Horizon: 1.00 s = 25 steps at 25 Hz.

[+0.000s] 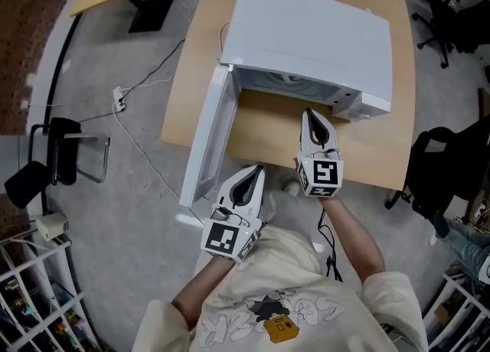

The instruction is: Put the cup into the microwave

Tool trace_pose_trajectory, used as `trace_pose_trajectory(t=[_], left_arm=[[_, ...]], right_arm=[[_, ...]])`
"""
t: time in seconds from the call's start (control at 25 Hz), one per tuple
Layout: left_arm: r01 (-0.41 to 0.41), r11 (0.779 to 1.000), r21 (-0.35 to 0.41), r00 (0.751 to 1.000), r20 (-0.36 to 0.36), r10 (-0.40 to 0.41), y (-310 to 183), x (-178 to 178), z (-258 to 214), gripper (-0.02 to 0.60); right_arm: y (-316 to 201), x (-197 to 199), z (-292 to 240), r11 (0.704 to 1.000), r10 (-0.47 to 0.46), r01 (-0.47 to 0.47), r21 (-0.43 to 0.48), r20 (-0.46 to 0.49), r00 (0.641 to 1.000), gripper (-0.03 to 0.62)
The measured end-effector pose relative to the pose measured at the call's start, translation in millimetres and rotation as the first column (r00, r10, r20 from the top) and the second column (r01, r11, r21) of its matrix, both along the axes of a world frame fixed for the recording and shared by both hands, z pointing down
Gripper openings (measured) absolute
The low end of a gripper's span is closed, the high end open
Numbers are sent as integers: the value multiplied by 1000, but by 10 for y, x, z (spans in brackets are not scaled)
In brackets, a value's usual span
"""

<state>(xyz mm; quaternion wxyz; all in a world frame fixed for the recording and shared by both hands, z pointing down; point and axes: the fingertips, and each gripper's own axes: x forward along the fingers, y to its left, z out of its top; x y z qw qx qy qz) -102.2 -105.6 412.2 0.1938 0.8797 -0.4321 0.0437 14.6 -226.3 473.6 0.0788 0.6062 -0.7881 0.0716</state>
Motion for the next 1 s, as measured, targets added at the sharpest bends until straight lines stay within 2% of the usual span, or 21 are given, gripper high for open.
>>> trace_pose_trajectory(t=[0.16,0.48,0.76,1.0], left_arm=[[-24,999,41,999,-29,25,-138,121,-102,3],[-114,989,96,993,20,112,-295,338,-87,3],[-193,976,100,981,39,191,-267,541,-31,3],[-216,972,97,976,27,215,-253,666,-34,3]], right_arm=[[371,51,-219,1000,-21,21,-2,-7,1000,6],[970,119,-245,999,-13,14,-47,7,1000,6],[1128,191,-336,999,34,-33,-38,30,999,6],[1194,256,-322,997,52,-50,-57,36,998,5]])
